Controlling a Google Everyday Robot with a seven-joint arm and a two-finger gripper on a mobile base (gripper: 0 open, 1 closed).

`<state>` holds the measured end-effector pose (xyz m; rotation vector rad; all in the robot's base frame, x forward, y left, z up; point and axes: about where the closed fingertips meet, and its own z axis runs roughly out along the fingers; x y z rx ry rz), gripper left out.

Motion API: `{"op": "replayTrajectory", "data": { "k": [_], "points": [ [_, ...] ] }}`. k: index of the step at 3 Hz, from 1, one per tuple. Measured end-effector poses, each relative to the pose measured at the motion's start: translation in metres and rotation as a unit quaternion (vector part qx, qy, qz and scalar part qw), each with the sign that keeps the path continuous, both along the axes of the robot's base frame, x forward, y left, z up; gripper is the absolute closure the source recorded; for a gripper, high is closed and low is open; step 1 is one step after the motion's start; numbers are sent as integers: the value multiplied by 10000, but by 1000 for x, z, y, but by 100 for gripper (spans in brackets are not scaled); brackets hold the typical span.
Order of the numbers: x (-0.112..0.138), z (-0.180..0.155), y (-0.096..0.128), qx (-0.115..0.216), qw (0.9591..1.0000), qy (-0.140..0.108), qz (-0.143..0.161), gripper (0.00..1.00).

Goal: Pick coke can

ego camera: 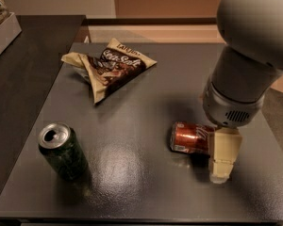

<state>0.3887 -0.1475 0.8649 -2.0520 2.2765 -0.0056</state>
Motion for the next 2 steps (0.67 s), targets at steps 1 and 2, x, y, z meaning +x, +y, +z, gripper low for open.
{"op": "replayTrajectory", "data": {
  "k": [1, 2],
  "points": [
    [-5, -8, 2, 167, 9997, 81, -145, 0],
    [-9, -13, 6, 307, 9993, 25, -228, 17]
  ]
}}
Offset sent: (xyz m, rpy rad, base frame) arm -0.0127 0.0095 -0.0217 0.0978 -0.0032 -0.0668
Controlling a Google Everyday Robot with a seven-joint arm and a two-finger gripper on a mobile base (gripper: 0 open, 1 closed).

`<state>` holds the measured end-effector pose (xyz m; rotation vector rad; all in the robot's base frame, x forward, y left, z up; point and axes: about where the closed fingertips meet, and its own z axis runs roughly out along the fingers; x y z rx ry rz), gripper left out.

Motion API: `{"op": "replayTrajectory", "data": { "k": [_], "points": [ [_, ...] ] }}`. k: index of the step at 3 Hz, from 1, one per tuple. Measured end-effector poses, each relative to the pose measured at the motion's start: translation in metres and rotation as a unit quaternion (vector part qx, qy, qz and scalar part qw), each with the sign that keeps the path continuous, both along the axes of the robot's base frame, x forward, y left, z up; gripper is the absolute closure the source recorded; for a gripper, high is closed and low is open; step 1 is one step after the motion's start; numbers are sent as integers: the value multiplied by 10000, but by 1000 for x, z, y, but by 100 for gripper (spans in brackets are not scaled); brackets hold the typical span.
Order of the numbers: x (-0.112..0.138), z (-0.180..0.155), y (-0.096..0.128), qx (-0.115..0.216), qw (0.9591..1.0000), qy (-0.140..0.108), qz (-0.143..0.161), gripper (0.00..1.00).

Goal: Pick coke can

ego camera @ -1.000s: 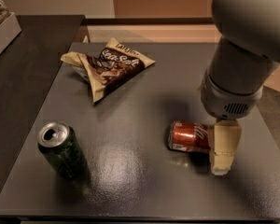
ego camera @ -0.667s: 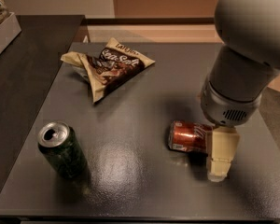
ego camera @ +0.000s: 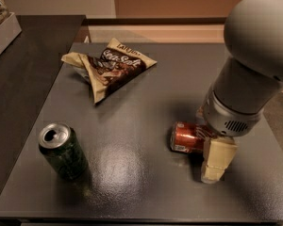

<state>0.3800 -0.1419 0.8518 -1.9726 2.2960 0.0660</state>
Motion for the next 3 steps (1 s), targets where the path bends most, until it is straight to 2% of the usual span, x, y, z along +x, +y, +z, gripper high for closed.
{"op": "replayTrajectory", "data": {
  "k": [2, 3],
  "points": [
    [1, -2, -2, 198, 9997, -85, -136, 64],
    [4, 15, 0, 238, 9994, -229, -92, 87]
  ]
}}
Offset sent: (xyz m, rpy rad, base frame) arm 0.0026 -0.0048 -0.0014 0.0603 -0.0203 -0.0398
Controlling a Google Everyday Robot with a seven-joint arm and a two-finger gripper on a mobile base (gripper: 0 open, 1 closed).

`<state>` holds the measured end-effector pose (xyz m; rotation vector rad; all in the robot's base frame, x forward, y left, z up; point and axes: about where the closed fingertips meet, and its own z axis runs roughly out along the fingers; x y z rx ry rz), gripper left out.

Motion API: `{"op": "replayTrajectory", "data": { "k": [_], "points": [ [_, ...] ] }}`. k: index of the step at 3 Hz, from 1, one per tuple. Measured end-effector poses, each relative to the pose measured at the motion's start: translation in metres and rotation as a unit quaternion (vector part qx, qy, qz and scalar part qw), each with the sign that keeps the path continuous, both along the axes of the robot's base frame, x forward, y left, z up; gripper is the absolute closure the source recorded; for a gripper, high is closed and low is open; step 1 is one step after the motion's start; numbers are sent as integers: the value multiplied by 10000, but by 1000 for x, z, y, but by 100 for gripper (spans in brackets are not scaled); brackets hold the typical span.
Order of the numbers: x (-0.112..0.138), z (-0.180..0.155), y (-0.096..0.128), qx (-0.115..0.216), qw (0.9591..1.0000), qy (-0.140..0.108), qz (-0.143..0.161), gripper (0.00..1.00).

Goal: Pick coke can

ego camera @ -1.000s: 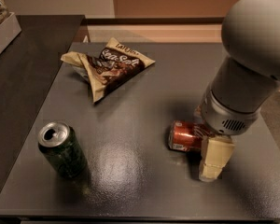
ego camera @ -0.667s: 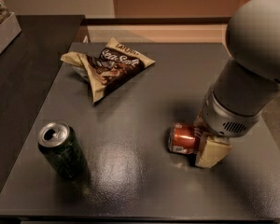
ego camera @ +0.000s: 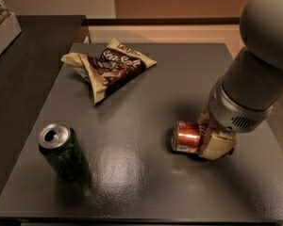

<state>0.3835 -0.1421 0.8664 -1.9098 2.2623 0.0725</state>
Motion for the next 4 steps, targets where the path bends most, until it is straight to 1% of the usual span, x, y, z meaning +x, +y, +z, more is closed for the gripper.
{"op": "replayTrajectory", "data": {
  "k": [1, 2, 3, 4],
  "points": [
    [5, 32, 6, 23, 9997, -192, 174, 100],
    [12, 73, 13, 9, 9980, -466, 418, 100],
    [20, 114, 18, 4, 9949, -764, 659, 100],
    [21, 150, 29, 27, 9896, -1127, 892, 100]
  ]
}}
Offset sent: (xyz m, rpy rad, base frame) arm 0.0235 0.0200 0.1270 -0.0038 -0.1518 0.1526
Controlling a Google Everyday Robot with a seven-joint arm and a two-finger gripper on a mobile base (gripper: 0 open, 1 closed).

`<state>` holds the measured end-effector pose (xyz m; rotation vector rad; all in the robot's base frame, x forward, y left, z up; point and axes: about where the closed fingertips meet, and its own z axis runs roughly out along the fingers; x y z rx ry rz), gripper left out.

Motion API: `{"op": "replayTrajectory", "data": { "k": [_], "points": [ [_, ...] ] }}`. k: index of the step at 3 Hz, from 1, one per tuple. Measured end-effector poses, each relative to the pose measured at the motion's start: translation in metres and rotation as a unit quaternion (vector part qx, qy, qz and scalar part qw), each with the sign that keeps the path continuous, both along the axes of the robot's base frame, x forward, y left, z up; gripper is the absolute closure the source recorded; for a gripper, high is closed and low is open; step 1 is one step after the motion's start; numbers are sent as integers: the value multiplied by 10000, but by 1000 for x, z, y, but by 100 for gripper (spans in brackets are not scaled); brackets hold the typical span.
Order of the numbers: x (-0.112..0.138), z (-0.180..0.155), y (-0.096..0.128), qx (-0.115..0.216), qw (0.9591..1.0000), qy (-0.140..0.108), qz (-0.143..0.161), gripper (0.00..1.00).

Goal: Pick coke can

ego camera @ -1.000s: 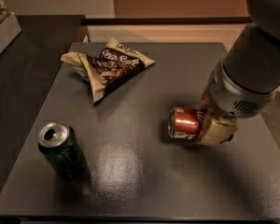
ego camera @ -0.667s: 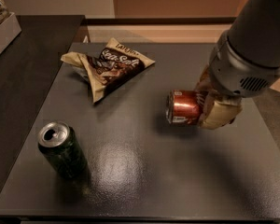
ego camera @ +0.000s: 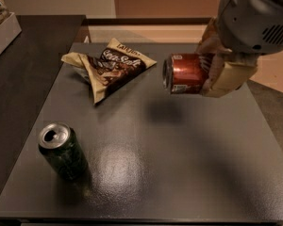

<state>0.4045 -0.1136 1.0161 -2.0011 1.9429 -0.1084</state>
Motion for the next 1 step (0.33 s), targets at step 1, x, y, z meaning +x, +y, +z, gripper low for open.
{"op": "replayTrajectory", "data": {
  "k": [1],
  "points": [
    [-2, 9, 5, 18, 9999, -139, 27, 100]
  ]
}}
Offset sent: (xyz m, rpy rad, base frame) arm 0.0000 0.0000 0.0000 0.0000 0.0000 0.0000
